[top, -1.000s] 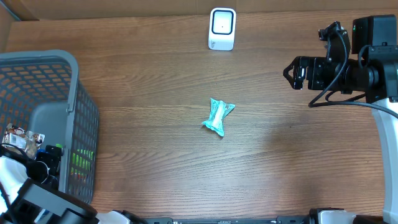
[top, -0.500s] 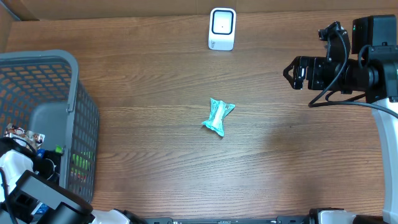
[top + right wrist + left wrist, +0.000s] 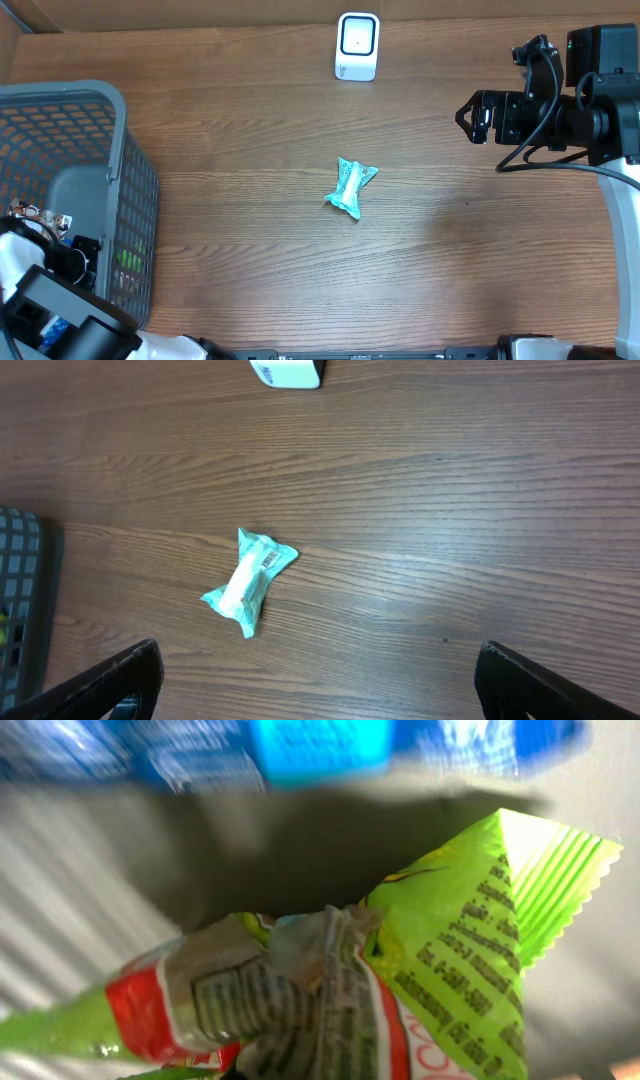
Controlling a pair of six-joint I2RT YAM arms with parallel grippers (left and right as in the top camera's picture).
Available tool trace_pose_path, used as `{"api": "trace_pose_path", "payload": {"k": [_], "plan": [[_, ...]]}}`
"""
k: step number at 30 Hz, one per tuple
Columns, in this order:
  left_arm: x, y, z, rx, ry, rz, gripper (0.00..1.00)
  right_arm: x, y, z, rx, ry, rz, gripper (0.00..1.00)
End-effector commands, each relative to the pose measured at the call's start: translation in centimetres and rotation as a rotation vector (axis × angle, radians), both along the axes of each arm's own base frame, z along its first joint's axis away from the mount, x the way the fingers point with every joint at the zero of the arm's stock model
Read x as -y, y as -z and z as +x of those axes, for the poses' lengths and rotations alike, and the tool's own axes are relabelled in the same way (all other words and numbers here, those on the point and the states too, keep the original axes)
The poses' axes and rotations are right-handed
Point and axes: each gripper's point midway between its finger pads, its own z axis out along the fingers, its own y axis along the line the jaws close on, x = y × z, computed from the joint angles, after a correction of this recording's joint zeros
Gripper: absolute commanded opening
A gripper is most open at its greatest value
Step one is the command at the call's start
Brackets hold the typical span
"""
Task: Scan the item barcode
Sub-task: 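Grasp the green-and-red snack packet with the left gripper, then place the green-and-red packet beside the mint-green packet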
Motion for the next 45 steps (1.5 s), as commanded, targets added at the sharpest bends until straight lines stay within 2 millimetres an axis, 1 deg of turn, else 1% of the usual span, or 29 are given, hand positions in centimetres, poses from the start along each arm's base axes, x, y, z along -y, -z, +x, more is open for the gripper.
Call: {"api": "trace_pose_path", "payload": {"k": [1, 3, 7, 8, 9, 10, 11, 13, 14, 16, 17, 18, 19, 20, 21, 24, 27, 28, 29, 31, 32, 35, 36, 39, 41, 44, 45], "plan": [[-1.9, -5.2, 4.5, 0.198, 0.048, 0.011, 0.04, -0.2, -0.7, 0.2, 0.024, -0.012, -0.002, 1.00], [-2.7, -8.3, 5.8, 0.250, 0.069, 0.034, 0.04, -0.2, -0.7, 0.2, 0.024, -0.012, -0.002, 1.00], [-4.2, -16.2, 7.4, 0.329, 0.117, 0.143, 0.04, -0.2, -0.7, 0.2, 0.024, -0.011, -0.002, 1.00], [-4.4, -17.8, 7.6, 0.347, 0.126, 0.170, 0.04, -0.2, -0.7, 0.2, 0.024, -0.011, -0.002, 1.00], [-4.5, -20.2, 7.9, 0.374, 0.135, 0.208, 0.04, -0.2, -0.7, 0.2, 0.024, -0.012, -0.002, 1.00], [-4.4, -21.9, 8.1, 0.394, 0.143, 0.235, 0.04, -0.2, -0.7, 0.2, 0.024, -0.012, -0.001, 1.00], [-3.9, -24.9, 8.4, 0.435, 0.162, 0.280, 0.04, -0.2, -0.7, 0.2, 0.024, -0.011, -0.002, 1.00], [-2.6, -28.0, 8.7, 0.474, 0.197, 0.328, 0.04, -0.2, -0.7, 0.2, 0.024, -0.012, -0.001, 1.00], [-1.7, -29.4, 8.9, 0.496, 0.225, 0.351, 0.04, -0.2, -0.7, 0.2, 0.025, -0.012, -0.001, 1.00], [1.0, -31.8, 9.6, 0.544, 0.331, 0.393, 0.04, -0.2, -0.7, 0.2, 0.025, -0.012, -0.001, 1.00], [2.2, -32.4, 9.9, 0.560, 0.378, 0.403, 0.04, -0.2, -0.7, 0.2, 0.025, -0.012, -0.002, 1.00], [4.4, -33.1, 10.3, 0.581, 0.464, 0.412, 0.04, -0.2, -0.7, 0.2, 0.024, -0.012, -0.001, 1.00], [5.7, -33.3, 10.6, 0.590, 0.516, 0.412, 0.04, -0.2, -0.7, 0.2, 0.024, -0.011, -0.002, 1.00], [7.7, -33.5, 11.0, 0.602, 0.598, 0.408, 0.04, -0.2, -0.7, 0.2, 0.024, -0.012, -0.001, 1.00], [9.1, -33.5, 11.4, 0.609, 0.657, 0.402, 0.04, -0.2, -0.7, 0.2, 0.025, -0.011, -0.002, 1.00], [14.9, -33.1, 12.9, 0.642, 0.886, 0.358, 0.04, -0.2, -0.7, 0.2, 0.025, -0.012, -0.001, 1.00], [18.4, -31.2, 13.9, 0.585, 1.009, 0.327, 0.04, -0.2, -0.7, 0.2, 0.024, -0.011, -0.002, 1.00], [19.8, -29.7, 14.3, 0.526, 1.049, 0.313, 0.04, -0.2, -0.7, 0.2, 0.024, -0.011, -0.002, 1.00], [20.5, -28.9, 14.5, 0.497, 1.064, 0.305, 0.04, -0.2, -0.7, 0.2, 0.024, -0.011, -0.002, 1.00], [22.5, -26.5, 15.3, 0.437, 1.110, 0.267, 0.04, -0.2, -0.7, 0.2, 0.025, -0.012, -0.002, 1.00], [24.6, -24.3, 16.0, 0.410, 1.162, 0.218, 0.04, -0.2, -0.7, 0.2, 0.026, -0.012, -0.002, 1.00], [28.1, -20.1, 16.8, 0.349, 1.236, 0.151, 0.04, -0.2, -0.8, 0.3, 0.028, -0.012, -0.002, 1.00], [29.3, -18.4, 16.9, 0.321, 1.268, 0.130, 0.04, -0.2, -0.8, 0.3, 0.028, -0.011, -0.002, 1.00], [31.9, -14.1, 17.1, 0.250, 1.330, 0.087, 0.04, -0.2, -0.7, 0.2, 0.027, -0.011, -0.002, 1.00], [33.1, -11.2, 17.0, 0.181, 1.340, 0.067, 0.04, -0.2, -0.7, 0.2, 0.025, -0.012, -0.002, 1.00], [34.0, -7.3, 17.1, 0.065, 1.308, 0.074, 0.04, -0.2, -0.7, 0.2, 0.025, -0.012, -0.002, 1.00], [34.3, -6.5, 17.2, 0.054, 1.309, 0.071, 0.04, -0.2, -0.7, 0.2, 0.025, -0.012, -0.002, 1.00]]}}
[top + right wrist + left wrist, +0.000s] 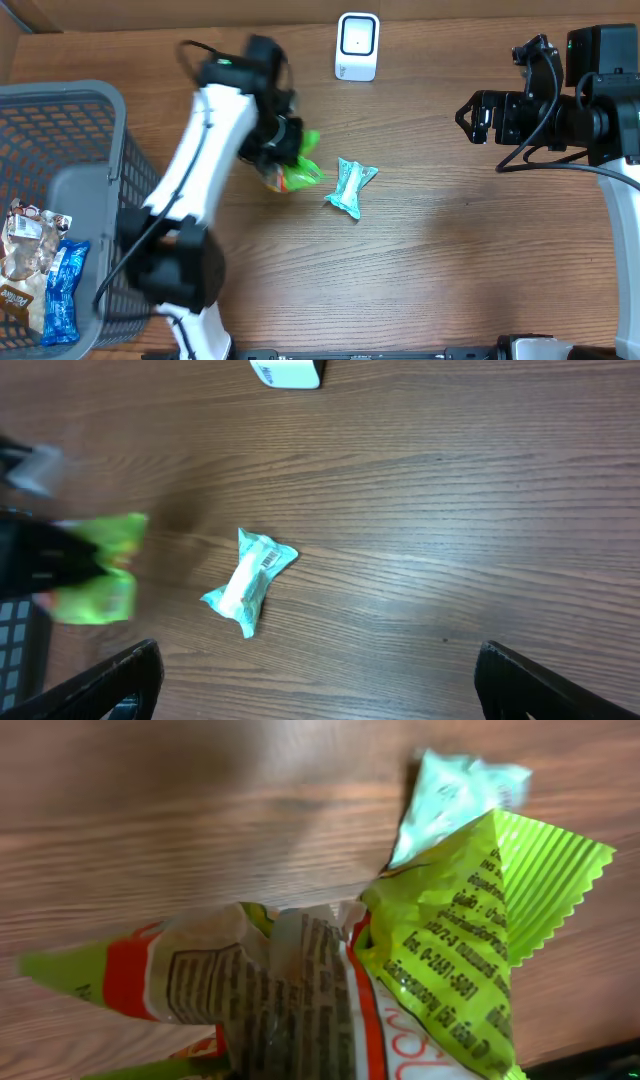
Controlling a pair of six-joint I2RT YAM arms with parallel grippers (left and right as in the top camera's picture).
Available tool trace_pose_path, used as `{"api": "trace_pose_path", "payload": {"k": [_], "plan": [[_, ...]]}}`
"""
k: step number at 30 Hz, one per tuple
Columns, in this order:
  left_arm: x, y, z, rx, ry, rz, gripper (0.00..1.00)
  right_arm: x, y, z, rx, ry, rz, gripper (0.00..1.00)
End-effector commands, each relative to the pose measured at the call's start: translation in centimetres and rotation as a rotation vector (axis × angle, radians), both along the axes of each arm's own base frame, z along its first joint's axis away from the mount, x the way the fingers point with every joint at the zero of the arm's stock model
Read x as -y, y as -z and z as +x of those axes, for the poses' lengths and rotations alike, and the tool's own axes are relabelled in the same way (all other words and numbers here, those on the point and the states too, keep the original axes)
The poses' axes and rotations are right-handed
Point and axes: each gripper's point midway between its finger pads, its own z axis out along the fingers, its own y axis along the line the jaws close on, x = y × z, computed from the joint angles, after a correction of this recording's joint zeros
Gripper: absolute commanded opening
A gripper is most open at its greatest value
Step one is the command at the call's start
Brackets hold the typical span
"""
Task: Scan the item barcode
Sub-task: 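Place the green-and-red packet beside the mint-green packet, then reach the left gripper into the basket and grasp the blue Oreo packet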
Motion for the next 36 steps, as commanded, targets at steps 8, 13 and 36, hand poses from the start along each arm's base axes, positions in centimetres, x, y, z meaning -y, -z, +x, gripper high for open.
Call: {"api": "trace_pose_path", "payload": {"k": [8, 13, 36], "plan": [[2.7, 6.6, 1.4, -0.058, -0.030, 0.064, 0.75, -0.2, -0.6, 0.1, 0.019, -0.011, -0.002, 1.00], [1.7, -0.1, 4.0, 0.078, -0.075, 0.027, 0.89, -0.2, -0.6, 0.1, 0.019, -0.011, -0.002, 1.00], [-32.1, -19.2, -16.5, 0.347, -1.176, 0.386, 1.00, -0.2, -0.7, 0.1, 0.021, -0.012, -0.002, 1.00]]}}
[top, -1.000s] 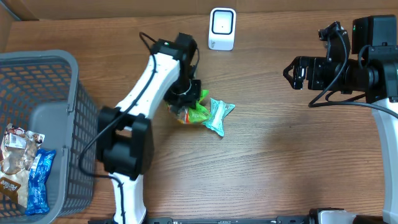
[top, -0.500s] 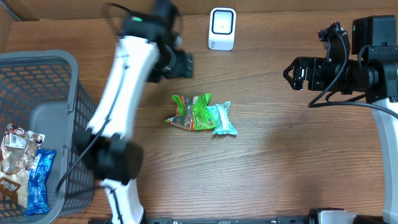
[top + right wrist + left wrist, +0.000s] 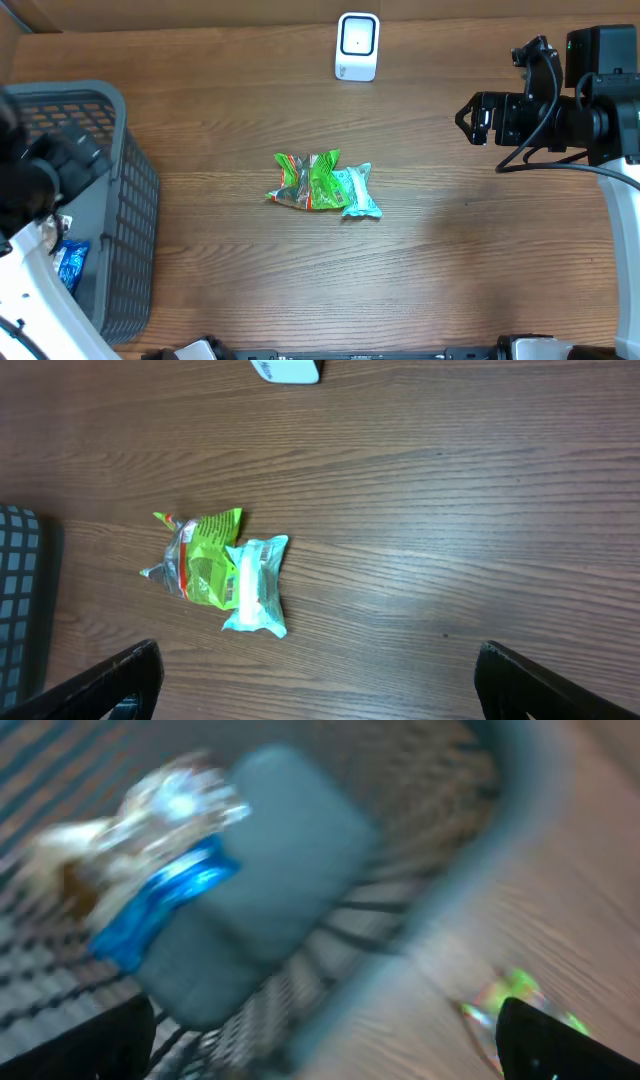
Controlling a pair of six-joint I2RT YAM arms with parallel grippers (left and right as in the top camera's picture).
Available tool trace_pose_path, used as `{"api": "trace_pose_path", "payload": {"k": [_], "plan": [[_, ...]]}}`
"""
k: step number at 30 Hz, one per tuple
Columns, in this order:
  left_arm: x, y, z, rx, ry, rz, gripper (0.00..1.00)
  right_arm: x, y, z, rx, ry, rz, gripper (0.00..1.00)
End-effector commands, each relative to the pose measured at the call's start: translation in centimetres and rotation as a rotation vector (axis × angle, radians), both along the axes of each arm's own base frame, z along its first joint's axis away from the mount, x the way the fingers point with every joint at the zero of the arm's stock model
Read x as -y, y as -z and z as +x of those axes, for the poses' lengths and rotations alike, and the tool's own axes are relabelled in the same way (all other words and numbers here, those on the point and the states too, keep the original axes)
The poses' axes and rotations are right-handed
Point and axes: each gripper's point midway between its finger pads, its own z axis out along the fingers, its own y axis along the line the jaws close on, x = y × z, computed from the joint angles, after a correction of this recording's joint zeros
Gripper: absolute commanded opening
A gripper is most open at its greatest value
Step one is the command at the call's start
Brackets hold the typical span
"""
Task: Scan the item barcode
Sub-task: 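Reach the left gripper into the basket and grasp the blue Oreo packet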
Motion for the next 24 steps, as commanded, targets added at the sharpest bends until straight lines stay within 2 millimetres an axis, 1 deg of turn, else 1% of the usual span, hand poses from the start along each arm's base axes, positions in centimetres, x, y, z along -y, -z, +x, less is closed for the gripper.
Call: {"api": "trace_pose_path", "payload": {"k": [1, 3, 6, 7, 8, 9, 10, 11, 13, 15, 16, 17, 18, 20, 21, 22, 23, 24], "plan": [[-5.7, 4.9, -4.5, -0.116, -0.306, -0.061, 1.00, -0.2, -0.8, 0.4, 0.034, -0.012, -0.001, 1.00], [-8.2, 9.3, -4.9, -0.115, -0.396, -0.165, 1.00, -0.2, -0.8, 0.4, 0.033, -0.012, -0.001, 1.00], [-10.7, 16.2, -6.4, -0.200, -0.478, -0.191, 1.00, -0.2, -0.6, 0.3, 0.025, -0.012, -0.002, 1.00], [-10.9, 17.2, -6.3, -0.200, -0.482, -0.195, 1.00, -0.2, -0.5, 0.3, 0.024, -0.012, -0.002, 1.00], [-11.3, 19.0, -6.0, -0.189, -0.498, -0.198, 0.99, -0.2, -0.5, 0.4, 0.022, -0.012, -0.002, 1.00], [-11.9, 21.0, -5.6, -0.172, -0.502, -0.186, 0.99, -0.2, -0.2, 0.4, 0.010, -0.013, -0.002, 1.00], [-12.7, 23.4, -5.1, -0.146, -0.502, -0.158, 0.99, -0.2, 0.2, 0.2, -0.008, -0.012, -0.003, 1.00], [-13.3, 25.1, -4.6, -0.135, -0.485, -0.142, 1.00, -0.2, 0.2, 0.3, -0.006, -0.012, -0.003, 1.00], [-14.0, 27.4, -3.9, -0.160, -0.397, -0.121, 1.00, -0.2, 0.1, 0.5, 0.003, -0.012, -0.003, 1.00], [-14.1, 31.5, -3.9, -0.248, -0.341, -0.174, 1.00, -0.2, 0.1, 0.5, 0.002, -0.012, -0.003, 1.00], [-14.0, 32.6, -4.0, -0.278, -0.316, -0.190, 0.99, -0.2, 0.1, 0.5, 0.002, -0.012, -0.003, 1.00], [-13.8, 33.5, -4.1, -0.302, -0.295, -0.204, 0.95, -0.2, 0.1, 0.5, 0.002, -0.012, -0.003, 1.00], [-13.8, 33.9, -4.2, -0.312, -0.291, -0.212, 0.92, -0.2, 0.1, 0.5, 0.002, -0.012, -0.003, 1.00], [-13.7, 34.4, -4.2, -0.321, -0.291, -0.222, 0.81, -0.2, 0.1, 0.5, 0.003, -0.012, -0.003, 1.00], [-13.8, 34.4, -4.1, -0.318, -0.291, -0.220, 0.50, -0.2, 0.1, 0.5, 0.003, -0.012, -0.003, 1.00], [-13.8, 34.4, -4.1, -0.313, -0.301, -0.221, 0.12, -0.2, 0.1, 0.5, 0.003, -0.012, -0.003, 1.00], [-13.8, 34.4, -4.1, -0.308, -0.319, -0.225, 0.04, -0.2, 0.1, 0.5, 0.003, -0.012, -0.003, 1.00], [-13.5, 34.4, -3.7, -0.285, -0.333, -0.249, 0.04, -0.2, 0.1, 0.5, 0.003, -0.012, -0.003, 1.00]]}}
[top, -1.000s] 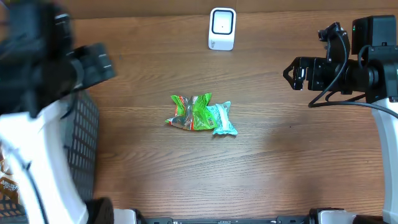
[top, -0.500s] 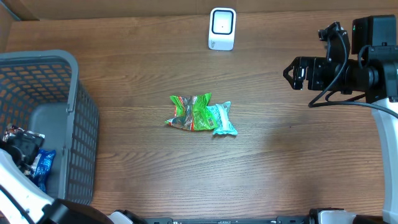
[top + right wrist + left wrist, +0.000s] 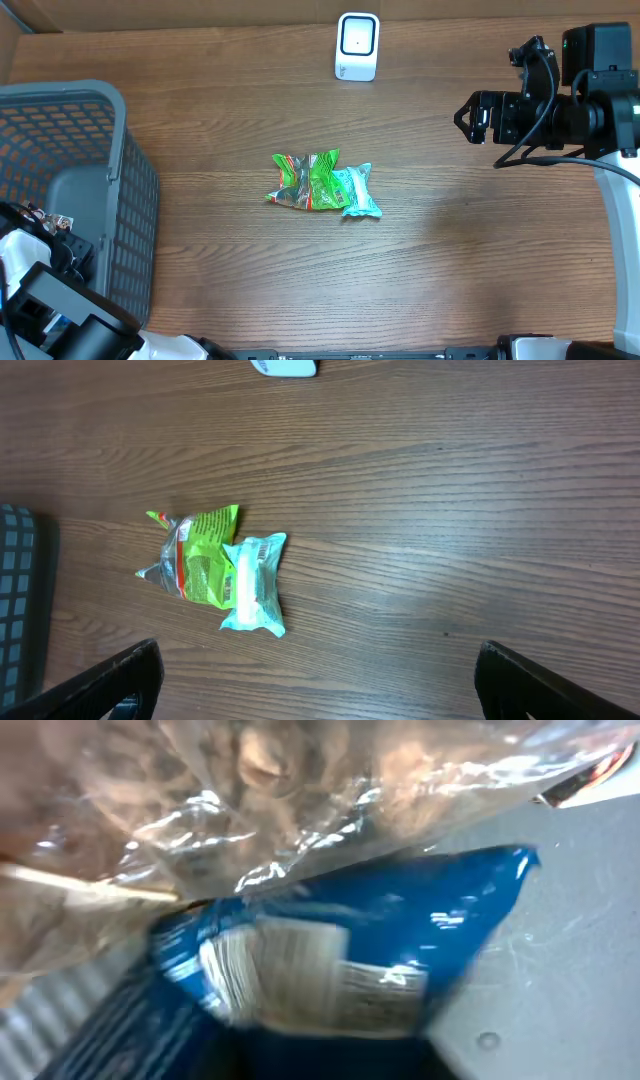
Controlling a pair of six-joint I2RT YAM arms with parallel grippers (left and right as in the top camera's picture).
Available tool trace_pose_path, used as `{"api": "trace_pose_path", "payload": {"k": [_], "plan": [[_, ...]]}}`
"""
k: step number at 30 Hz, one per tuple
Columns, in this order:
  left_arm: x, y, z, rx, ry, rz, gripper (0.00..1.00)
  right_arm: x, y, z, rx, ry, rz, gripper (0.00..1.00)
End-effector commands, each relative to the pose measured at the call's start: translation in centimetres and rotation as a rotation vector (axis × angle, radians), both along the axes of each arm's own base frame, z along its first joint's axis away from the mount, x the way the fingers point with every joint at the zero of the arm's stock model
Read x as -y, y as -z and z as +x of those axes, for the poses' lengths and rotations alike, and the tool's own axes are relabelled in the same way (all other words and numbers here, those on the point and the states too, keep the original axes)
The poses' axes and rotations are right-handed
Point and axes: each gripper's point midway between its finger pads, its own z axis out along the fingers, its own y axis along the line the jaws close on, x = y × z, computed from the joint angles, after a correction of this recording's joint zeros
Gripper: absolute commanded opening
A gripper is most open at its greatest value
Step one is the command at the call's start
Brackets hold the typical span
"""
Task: Scan the item barcode
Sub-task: 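Reach the left gripper into the basket and grasp the blue Oreo packet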
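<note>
A white scanner (image 3: 357, 45) stands at the table's far edge; only its edge shows in the right wrist view (image 3: 283, 367). Mid-table, a green-and-red snack packet (image 3: 305, 180) lies against a teal packet (image 3: 357, 192). The teal packet (image 3: 255, 585) shows a barcode label. My left gripper (image 3: 62, 248) is down inside the grey basket. Its camera is filled by a blue packet (image 3: 330, 970) with a white barcode label, under a clear crinkled bag (image 3: 250, 800). Its fingers are hidden and seem closed on the blue packet. My right gripper (image 3: 320, 690) hangs open at the far right, high over bare wood.
The grey mesh basket (image 3: 125, 200) takes up the left side of the table and reaches its front edge. The right arm and its cables (image 3: 560, 100) sit over the right edge. Brown wood lies between the packets and the scanner.
My left gripper was open above the basket, with its view blurred. It is now low inside the basket, pressed against the blue packet. The two packets on the table have not moved.
First my left gripper was in the basket, shut on the green packet, and only the teal packet lay on the table. Then it held the green packet beside the teal one. Then the green packet lay against the shifted teal packet. The gripper is now in the basket again.
</note>
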Motion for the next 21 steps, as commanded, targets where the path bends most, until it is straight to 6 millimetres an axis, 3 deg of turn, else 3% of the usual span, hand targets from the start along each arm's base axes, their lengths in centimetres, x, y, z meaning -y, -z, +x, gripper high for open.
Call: {"api": "trace_pose_path", "payload": {"k": [1, 6, 13, 17, 21], "plan": [[1.8, 2.1, 0.9, 0.058, -0.017, -0.117, 0.04, -0.2, -0.6, 0.2, 0.024, -0.012, -0.002, 1.00], [2.5, -1.6, 4.8, 0.234, 0.025, -0.228, 0.04, -0.2, -0.6, 0.2, 0.024, -0.012, -0.001, 1.00], [2.4, -12.0, 8.7, 0.312, 0.204, -0.200, 0.04, -0.2, -0.6, 0.2, 0.024, -0.012, -0.001, 1.00], [4.8, -18.2, 11.4, 0.390, 0.388, -0.165, 0.04, -0.2, -0.6, 0.2, 0.024, -0.012, -0.001, 1.00], [6.9, -22.9, 12.8, 0.464, 0.482, -0.093, 0.04, -0.2, -0.6, 0.2, 0.023, -0.012, -0.001, 1.00]]}}
